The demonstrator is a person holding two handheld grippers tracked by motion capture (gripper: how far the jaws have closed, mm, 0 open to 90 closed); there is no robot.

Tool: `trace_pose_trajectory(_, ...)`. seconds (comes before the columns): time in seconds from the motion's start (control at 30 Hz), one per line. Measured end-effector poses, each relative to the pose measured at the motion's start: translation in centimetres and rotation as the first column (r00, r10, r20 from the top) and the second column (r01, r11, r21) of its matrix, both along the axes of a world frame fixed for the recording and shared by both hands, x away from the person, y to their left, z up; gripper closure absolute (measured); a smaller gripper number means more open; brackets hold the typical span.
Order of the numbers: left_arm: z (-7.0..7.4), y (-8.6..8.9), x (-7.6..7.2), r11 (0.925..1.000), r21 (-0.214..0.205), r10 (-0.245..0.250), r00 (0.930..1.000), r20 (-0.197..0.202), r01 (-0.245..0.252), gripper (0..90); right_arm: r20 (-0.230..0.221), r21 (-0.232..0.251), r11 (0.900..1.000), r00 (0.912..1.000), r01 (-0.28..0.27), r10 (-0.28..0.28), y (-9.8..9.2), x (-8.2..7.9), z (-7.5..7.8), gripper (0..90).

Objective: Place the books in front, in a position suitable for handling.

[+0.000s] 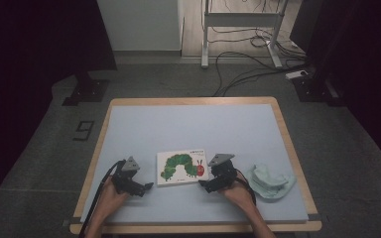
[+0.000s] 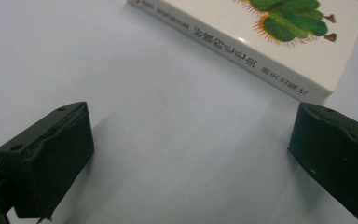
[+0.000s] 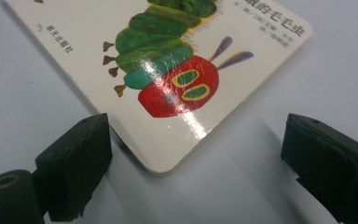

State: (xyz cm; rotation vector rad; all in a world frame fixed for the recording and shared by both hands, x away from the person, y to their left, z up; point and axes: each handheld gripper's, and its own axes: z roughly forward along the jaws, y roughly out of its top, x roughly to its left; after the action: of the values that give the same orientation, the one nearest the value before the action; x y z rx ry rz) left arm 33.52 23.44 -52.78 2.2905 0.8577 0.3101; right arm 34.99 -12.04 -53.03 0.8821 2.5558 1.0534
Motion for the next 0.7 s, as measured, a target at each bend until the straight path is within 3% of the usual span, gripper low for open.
trace_pose_trajectory(0.2, 0.0, -1.1, 0.7, 0.9999, 0.000, -0.017, 0.9999, 0.000, 0.017, 0.0, -0.011, 0.016, 0.9998, 0.9999, -0.010, 0.010, -0.7, 1.8, 0.1, 12.5)
trace_pose_trajectory(0.33, 0.0, -1.5, 1.0, 0.9996, 0.002, -0.030, 0.9996, 0.001, 0.030, 0.0, -0.076, 0.106, 0.9943, 0.9971, 0.000, 0.008, -1.5, 3.0, 0.3, 12.2)
trace_pose_trajectory(0.4, 0.0, -1.5, 1.1, 0.9995, 0.002, -0.033, 0.9995, 0.000, 0.033, 0.0, -0.078, 0.116, 0.9930, 0.9968, 0.026, -0.017, -1.9, 3.5, 0.5, 11.3)
trace_pose_trajectory(0.7, 0.0, -1.8, 0.9, 0.9989, 0.001, -0.046, 0.9989, 0.007, 0.046, 0.8, -0.086, 0.127, 0.9919, 0.9961, -0.011, 0.022, 0.5, 5.2, 0.2, 8.5)
